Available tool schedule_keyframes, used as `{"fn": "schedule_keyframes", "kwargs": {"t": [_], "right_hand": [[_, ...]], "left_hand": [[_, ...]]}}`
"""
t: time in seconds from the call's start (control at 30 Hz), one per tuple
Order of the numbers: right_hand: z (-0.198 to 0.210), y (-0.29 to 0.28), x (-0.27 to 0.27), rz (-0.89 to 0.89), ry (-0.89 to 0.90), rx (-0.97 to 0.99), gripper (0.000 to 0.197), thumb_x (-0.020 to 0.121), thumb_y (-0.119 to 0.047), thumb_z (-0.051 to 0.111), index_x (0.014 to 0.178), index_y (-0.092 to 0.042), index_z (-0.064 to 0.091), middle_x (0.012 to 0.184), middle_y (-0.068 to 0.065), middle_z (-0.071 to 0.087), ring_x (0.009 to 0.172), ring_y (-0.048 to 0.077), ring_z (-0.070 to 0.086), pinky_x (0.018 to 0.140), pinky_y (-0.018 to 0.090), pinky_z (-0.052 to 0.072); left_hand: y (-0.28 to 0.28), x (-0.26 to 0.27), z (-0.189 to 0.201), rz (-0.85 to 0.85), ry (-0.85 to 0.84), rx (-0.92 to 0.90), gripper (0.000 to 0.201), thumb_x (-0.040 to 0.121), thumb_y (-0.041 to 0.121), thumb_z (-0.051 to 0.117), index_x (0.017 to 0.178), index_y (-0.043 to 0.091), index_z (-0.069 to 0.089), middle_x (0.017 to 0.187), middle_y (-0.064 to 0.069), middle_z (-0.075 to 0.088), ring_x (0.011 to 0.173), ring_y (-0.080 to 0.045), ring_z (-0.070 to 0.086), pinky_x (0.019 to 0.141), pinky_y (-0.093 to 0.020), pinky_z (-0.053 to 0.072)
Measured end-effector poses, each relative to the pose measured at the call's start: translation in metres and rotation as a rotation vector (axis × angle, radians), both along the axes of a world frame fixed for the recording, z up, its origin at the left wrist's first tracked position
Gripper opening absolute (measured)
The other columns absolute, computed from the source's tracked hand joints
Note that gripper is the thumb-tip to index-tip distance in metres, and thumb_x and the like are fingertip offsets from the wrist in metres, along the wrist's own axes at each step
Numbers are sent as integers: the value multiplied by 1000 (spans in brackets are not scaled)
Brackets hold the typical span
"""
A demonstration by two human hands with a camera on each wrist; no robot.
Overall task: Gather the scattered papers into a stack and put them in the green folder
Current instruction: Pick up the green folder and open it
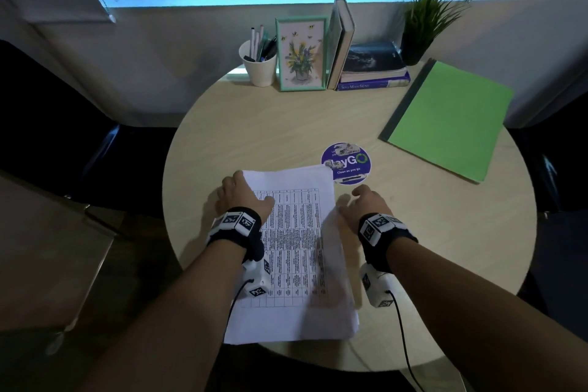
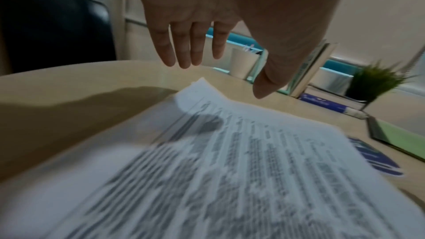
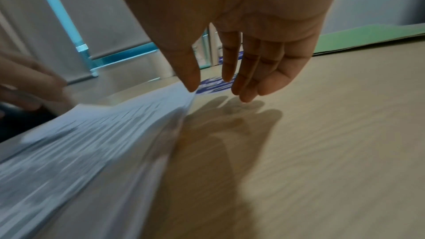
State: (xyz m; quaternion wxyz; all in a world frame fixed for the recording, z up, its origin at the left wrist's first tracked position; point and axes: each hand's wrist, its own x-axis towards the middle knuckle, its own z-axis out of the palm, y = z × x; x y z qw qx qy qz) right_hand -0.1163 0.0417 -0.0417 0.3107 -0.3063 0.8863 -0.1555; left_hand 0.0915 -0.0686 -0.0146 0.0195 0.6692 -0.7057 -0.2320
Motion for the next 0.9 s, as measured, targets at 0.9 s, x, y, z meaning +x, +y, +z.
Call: {"fn": "schedule_keyframes", "kwargs": {"t": [0.9], "right_hand": [[-4,70,-272,-907,-603,-410,43,79,-22,73,120,-12,63,101,10,70,86,26,68,74,34,55]], "left_hand": [[86,-355,-11,-872,-160,89,76,89,14,52,151,27,10,159,-4,12,139,-34,28,108,-49,32]]}}
